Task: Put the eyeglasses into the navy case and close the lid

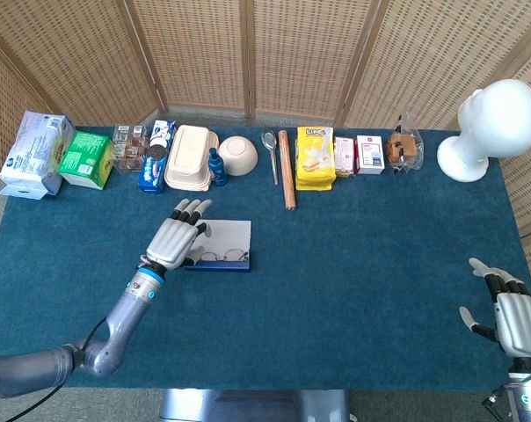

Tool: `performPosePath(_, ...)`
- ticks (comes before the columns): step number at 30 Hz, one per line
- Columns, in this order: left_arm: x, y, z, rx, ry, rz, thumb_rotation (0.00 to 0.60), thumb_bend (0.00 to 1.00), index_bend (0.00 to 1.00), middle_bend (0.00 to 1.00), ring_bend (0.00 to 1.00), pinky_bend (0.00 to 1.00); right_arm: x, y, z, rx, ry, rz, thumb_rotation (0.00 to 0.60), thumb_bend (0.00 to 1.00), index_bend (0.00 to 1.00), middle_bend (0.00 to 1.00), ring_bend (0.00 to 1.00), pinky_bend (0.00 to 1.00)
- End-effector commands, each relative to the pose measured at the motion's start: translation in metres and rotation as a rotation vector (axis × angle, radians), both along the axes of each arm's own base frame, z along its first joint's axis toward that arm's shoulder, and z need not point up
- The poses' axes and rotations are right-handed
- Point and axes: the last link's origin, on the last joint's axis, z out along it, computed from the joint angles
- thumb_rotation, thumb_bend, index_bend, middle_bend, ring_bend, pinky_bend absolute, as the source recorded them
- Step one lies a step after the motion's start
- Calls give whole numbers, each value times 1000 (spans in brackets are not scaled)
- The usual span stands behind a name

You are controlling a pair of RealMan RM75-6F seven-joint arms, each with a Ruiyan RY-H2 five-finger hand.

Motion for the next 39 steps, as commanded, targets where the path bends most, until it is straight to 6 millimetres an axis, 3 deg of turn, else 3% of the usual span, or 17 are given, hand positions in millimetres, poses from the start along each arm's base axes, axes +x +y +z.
performPosePath(1,-5,-1,7,-13,-7,24,516,384,387,118,20,26,0,-1,-1,3,1,1,600,266,172,312,235,293)
performPosePath(12,-13,-10,12,-142,8,75,298,318,333,332,280,199,2,-5,-5,5,2,14,600,267,172,313,241,293)
performPosePath(15,-13,-11,12,-153,35,69,295,315,324,373,329,223,2,-4,-4,2,1,14,600,265,172,313,242,294)
performPosePath(25,-22,-10,7,-144,58,82,291,316,292,274,236,241,4,-2,-5,2,1,16,600,266,173,316,248,294)
performPosePath(39,-28,-20,-6,-224,62,115,293,316,279,269,278,321,7,-3,-5,4,5,17,600,265,173,317,248,295)
